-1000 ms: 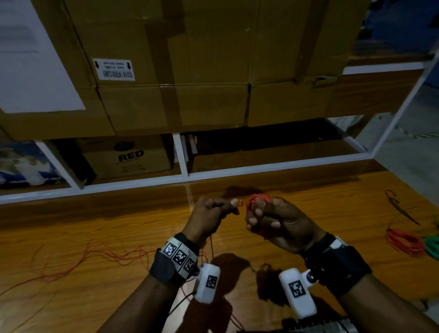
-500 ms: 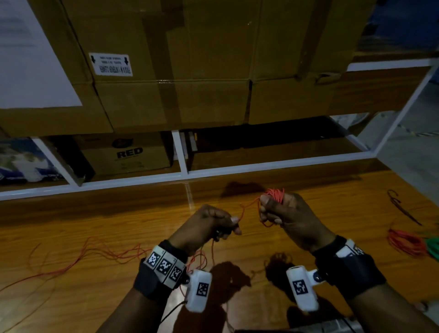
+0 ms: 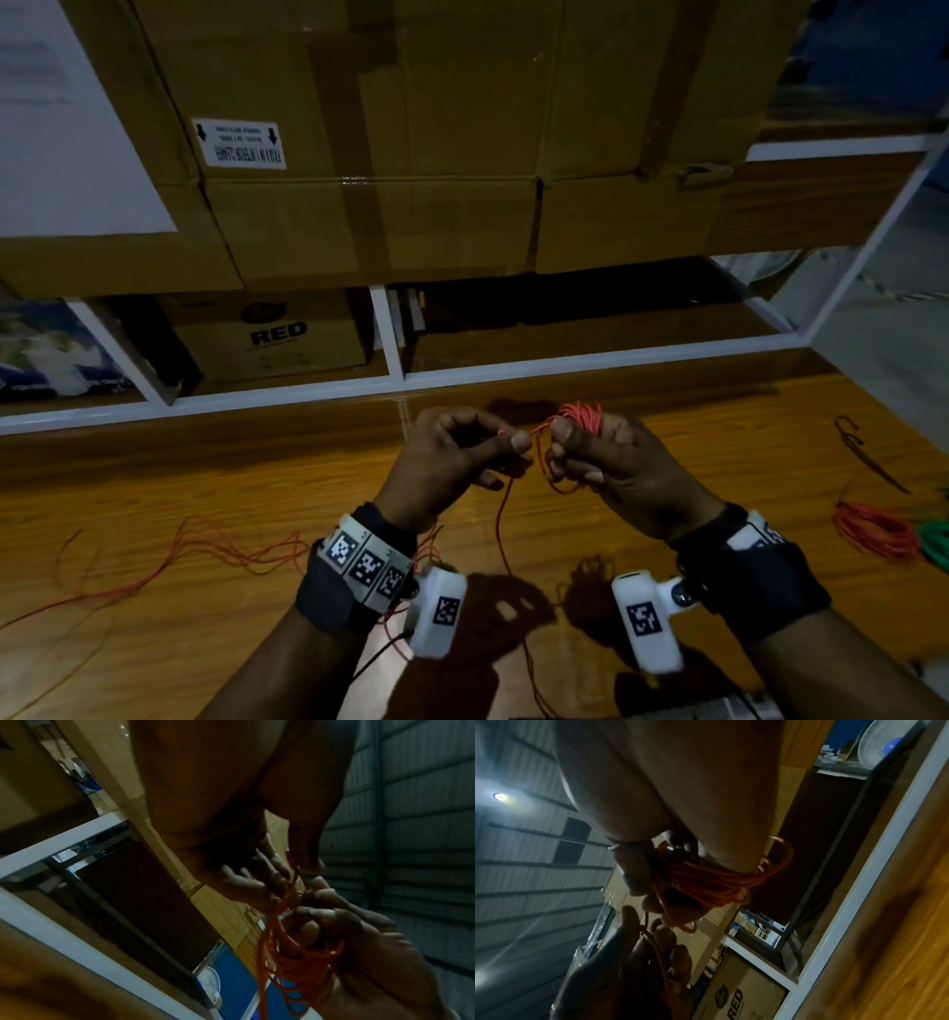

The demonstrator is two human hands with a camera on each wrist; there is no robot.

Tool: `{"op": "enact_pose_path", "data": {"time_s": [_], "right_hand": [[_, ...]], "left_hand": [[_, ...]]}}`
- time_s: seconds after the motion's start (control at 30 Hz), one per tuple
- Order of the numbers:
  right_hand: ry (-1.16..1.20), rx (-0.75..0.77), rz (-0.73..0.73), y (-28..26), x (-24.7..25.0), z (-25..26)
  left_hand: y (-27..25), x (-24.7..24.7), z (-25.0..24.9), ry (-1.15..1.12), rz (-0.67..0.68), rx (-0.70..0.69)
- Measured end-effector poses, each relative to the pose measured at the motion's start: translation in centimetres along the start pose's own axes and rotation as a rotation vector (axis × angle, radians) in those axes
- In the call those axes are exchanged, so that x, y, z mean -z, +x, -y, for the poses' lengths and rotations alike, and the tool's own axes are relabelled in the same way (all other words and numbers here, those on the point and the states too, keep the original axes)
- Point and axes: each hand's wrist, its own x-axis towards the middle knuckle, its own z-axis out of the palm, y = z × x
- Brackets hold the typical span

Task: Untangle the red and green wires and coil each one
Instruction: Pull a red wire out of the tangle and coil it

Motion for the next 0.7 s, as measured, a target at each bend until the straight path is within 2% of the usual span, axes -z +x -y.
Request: {"op": "enact_pose_path", "data": {"time_s": [0.1,0.17,0.23,0.33,0.43,0.57,0.63,0.7], "right_hand": [[-0.094,0.034,-0.018,-0.1,-0.1,0.1],[-0.138,0.069,-0.04,-0.2,-0.2,0.1],[-0.187,0.111,-0.035,-0.1,-0.3,-0.1],[-0.341,0.172,-0.028,0.1,-0.3,-0.5],[-0.456,0.188,-0.027,0.1,-0.5,-1.3],[-0.451,0.132,-0.003,-0.2,-0.6,-1.3],[-0.312,0.094,0.029,-0.2,-0.1,-1.0],[-0.18,0.05,0.046,-0.2,0.5,-0.6]], "left_hand": [[-0.2,-0.9,0.3,0.101,-0.106,-0.031],[-0.3,-1.2,0.4,0.113,-0.18,0.0],[-0.4,-1.3,0.3,0.049,-0.236,0.097],[-0.7,-1.3,0.3,-0.097,-0.213,0.26],[-1.0,-1.4,0.7,-0.202,-0.258,0.321],[-1.0,-1.0,1.4,-0.099,-0.309,0.186],[-1.3,-0.5,1.5,0.011,-0.25,0.061],[-1.8,0.1,1.5,0.1,-0.135,-0.037]]}}
